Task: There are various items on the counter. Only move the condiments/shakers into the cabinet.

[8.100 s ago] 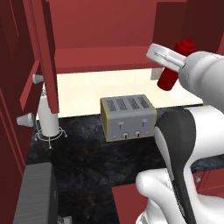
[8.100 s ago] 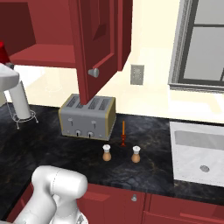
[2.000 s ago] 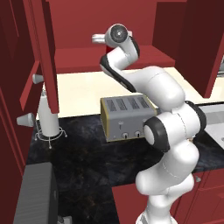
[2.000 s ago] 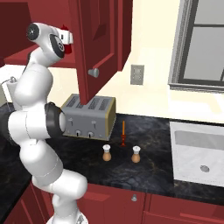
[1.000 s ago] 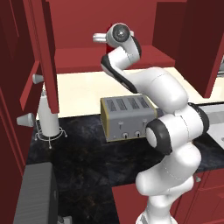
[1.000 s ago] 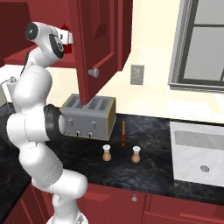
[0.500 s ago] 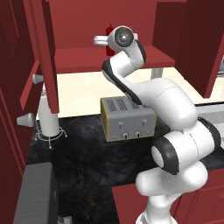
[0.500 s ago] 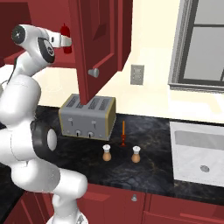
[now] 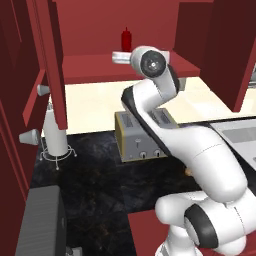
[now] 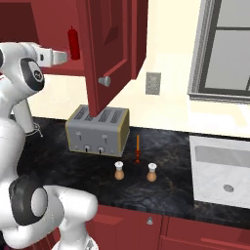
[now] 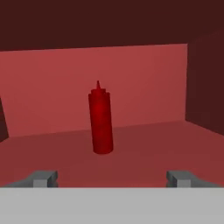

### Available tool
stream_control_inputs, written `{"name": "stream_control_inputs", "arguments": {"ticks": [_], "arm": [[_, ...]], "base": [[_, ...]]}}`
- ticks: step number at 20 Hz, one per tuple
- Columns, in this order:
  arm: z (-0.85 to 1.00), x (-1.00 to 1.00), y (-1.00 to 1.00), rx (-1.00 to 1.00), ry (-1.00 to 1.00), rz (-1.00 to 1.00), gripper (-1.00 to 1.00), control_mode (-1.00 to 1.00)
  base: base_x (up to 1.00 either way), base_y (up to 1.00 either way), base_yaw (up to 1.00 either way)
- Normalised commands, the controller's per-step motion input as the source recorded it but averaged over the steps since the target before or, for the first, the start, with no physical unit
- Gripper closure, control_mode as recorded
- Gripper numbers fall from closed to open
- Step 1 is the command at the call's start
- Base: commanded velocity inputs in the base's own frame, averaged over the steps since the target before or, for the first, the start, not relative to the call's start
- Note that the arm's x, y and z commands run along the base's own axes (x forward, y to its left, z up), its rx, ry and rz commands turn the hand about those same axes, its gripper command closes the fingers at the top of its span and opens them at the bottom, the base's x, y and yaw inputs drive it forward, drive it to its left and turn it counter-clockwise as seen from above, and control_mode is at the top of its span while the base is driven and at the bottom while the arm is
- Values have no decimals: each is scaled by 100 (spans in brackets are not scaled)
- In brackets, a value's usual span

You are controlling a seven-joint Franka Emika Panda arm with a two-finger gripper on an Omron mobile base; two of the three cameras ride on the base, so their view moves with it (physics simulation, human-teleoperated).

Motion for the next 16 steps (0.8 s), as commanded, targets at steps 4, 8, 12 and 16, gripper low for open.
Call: {"name": "stream_control_inputs", "arguments": {"ticks": [4, 8, 12, 16], "arm": [[-8, -100, 0, 2, -5, -7, -100, -100], [-19, -100, 0, 2, 0, -10, -100, -100], [-26, -100, -2, 3, 0, -12, -100, -100], [-44, -100, -16, 4, 10, -18, -100, -100]], "base": [[0, 0, 0], [0, 0, 0], [0, 0, 0], [0, 0, 0]]}}
